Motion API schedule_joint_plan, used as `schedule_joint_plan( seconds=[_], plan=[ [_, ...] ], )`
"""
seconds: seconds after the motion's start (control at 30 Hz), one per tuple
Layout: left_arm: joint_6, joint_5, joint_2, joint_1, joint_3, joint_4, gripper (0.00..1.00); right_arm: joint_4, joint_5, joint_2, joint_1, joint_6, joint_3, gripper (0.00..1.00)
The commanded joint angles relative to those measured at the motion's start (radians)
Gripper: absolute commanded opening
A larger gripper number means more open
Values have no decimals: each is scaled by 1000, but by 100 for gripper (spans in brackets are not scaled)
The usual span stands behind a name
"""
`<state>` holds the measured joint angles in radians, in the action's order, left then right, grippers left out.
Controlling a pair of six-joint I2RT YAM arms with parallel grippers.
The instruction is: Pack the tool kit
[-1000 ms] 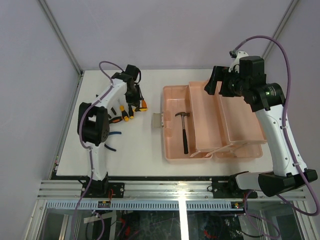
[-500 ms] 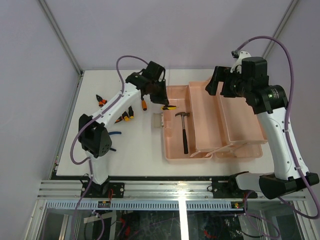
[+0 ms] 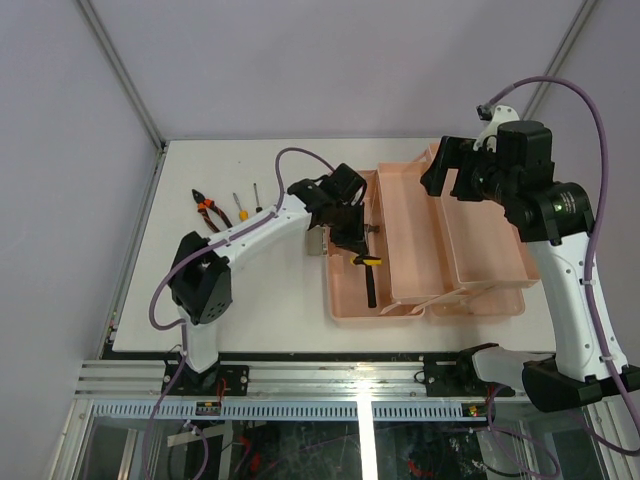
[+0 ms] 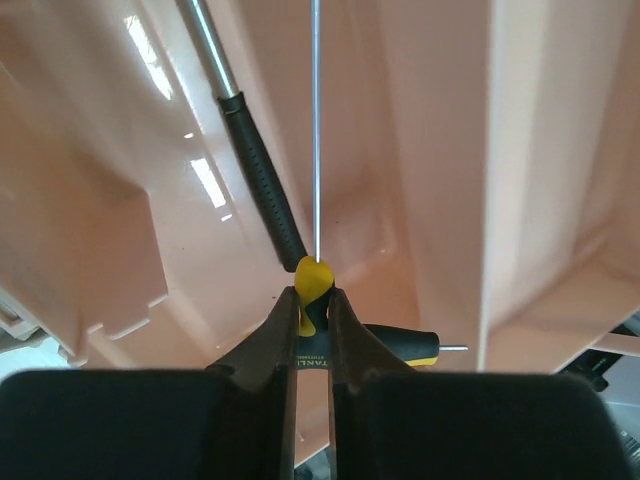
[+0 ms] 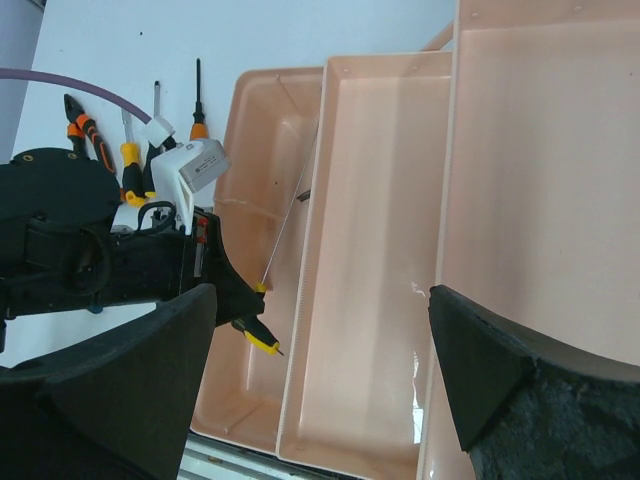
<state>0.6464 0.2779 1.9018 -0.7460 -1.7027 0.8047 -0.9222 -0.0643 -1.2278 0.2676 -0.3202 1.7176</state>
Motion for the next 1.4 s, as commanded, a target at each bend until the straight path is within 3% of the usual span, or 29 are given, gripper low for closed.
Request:
schedule_joint_plan(
  seconds=[0.0,0.5,1.37],
  plan=[
    [33,9,-24,-5,51,-83,0,-15,26,22,6,15,41,94],
    [207,-41,-166,-11,317,-221,0,-28,23,37,6,13,36,94],
    [335,-102,-7,-59,332,-128,0,-85,70,34,6,39,88,94]
  ],
)
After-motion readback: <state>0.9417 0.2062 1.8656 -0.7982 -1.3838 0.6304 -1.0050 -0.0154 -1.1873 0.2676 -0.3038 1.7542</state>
